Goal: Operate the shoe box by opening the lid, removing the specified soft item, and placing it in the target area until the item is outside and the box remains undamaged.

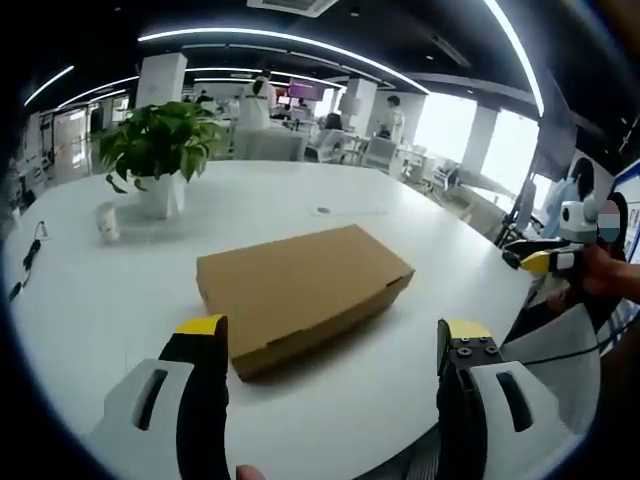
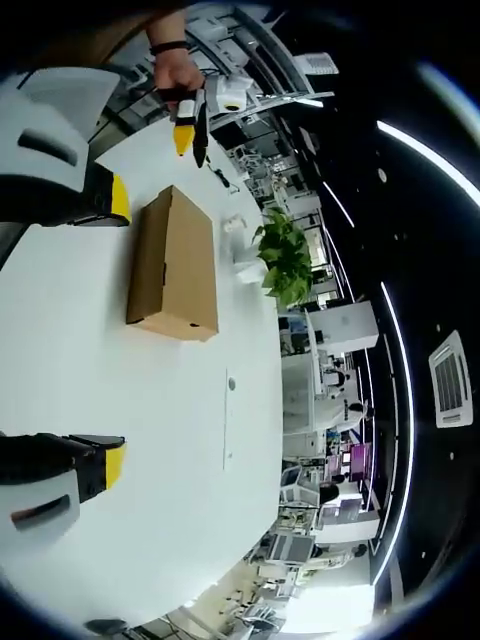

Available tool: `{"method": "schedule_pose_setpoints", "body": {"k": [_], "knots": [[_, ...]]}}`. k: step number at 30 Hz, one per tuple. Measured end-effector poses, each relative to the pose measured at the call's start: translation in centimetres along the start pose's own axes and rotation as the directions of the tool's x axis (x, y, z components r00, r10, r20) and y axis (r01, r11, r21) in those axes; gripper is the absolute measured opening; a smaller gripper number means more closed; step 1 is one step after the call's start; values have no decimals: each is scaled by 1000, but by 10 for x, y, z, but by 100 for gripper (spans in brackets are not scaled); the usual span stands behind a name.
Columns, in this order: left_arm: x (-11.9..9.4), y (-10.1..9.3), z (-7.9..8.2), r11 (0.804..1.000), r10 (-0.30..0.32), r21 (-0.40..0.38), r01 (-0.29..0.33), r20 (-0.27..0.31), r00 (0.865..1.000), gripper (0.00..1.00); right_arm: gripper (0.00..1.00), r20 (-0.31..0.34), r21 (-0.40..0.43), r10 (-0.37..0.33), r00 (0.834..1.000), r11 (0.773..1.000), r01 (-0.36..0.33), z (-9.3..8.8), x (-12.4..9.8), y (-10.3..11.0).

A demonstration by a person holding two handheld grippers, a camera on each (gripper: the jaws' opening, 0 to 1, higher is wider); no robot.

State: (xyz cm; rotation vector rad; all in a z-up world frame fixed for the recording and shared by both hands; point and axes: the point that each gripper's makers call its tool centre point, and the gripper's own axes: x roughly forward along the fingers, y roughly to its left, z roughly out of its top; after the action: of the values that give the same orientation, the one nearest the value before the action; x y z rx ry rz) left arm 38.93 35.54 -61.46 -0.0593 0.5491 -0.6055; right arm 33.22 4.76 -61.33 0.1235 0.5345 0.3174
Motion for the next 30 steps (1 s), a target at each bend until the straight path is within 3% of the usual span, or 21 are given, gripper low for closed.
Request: {"method": "schedule_pose_setpoints", "body": {"k": [30], "knots": [[-2, 10, -5, 999, 27, -24, -27, -4, 1000, 84, 84, -20, -1, 34, 999, 999, -34, -9, 11, 11]]}}
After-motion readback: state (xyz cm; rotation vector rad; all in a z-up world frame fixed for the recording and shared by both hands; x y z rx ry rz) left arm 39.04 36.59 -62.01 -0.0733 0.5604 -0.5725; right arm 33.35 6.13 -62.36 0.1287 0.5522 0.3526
